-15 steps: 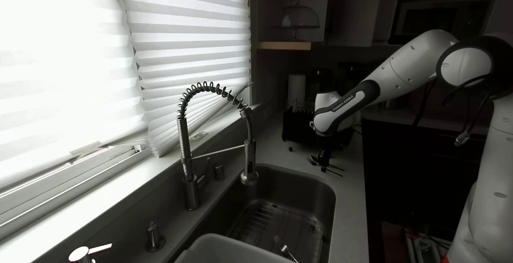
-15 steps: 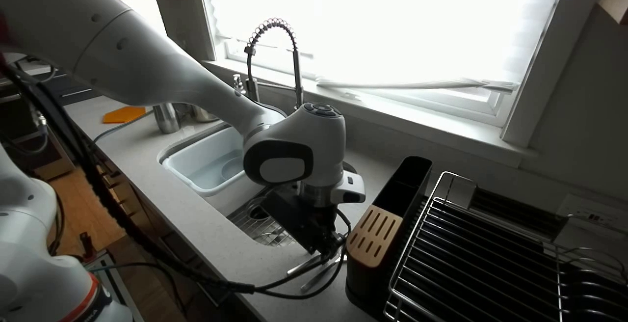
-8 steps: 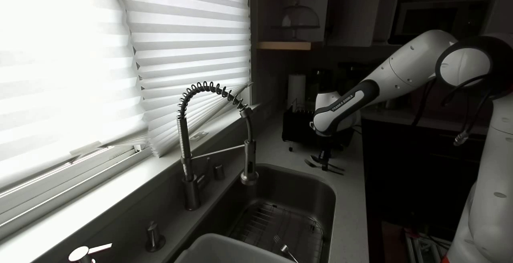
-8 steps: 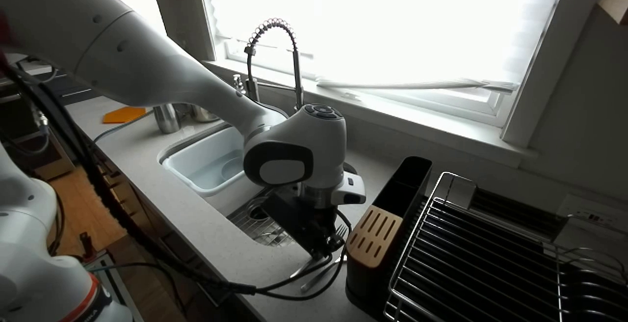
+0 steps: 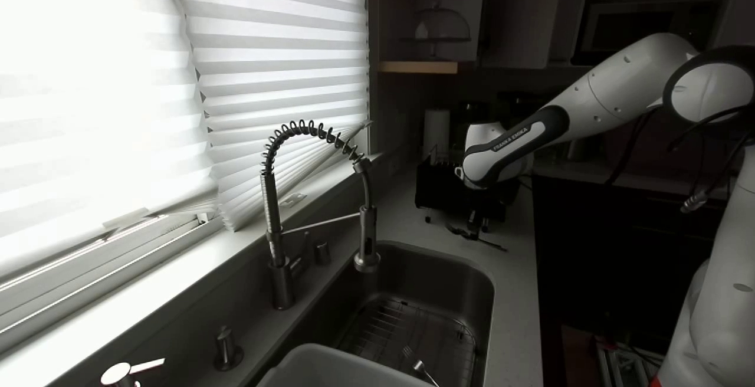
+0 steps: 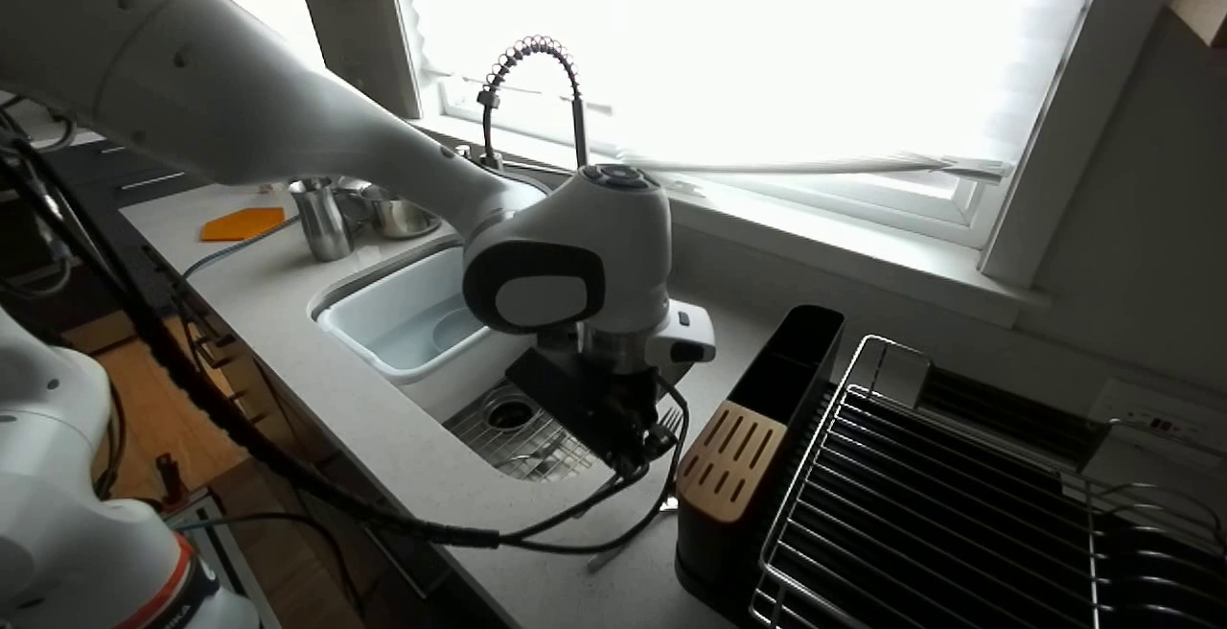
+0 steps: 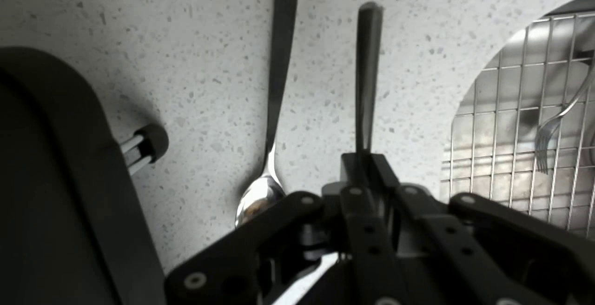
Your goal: Put the fork in the black object
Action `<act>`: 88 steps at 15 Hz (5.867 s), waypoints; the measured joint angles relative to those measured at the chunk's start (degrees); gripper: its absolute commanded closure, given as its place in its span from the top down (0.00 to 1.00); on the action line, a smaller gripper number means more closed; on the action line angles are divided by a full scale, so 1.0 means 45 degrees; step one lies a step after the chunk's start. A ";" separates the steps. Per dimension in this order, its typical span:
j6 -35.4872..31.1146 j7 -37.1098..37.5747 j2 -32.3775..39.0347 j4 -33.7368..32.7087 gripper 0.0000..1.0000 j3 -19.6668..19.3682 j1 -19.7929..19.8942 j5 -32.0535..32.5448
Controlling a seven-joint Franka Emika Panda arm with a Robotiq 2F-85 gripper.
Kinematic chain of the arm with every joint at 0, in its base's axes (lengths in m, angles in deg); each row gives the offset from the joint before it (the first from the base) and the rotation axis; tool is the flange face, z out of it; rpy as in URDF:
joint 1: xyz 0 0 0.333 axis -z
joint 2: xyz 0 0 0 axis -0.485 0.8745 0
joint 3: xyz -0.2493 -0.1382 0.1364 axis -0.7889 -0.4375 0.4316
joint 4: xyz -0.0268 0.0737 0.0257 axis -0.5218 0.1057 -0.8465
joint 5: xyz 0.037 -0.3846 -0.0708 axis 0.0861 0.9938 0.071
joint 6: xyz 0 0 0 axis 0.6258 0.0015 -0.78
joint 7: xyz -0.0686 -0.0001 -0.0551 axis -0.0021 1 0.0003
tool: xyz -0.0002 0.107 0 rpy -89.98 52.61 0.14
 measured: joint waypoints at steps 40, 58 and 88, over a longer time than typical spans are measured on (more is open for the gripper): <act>-0.7272 1.0260 -0.1151 -0.1627 0.02 0.0084 0.0013 0.0954; -0.7481 1.6949 -0.1270 -0.0815 0.02 0.0063 0.1528 0.7596; -0.7490 1.9809 -0.1959 -0.0206 1.00 0.0209 0.1364 0.9593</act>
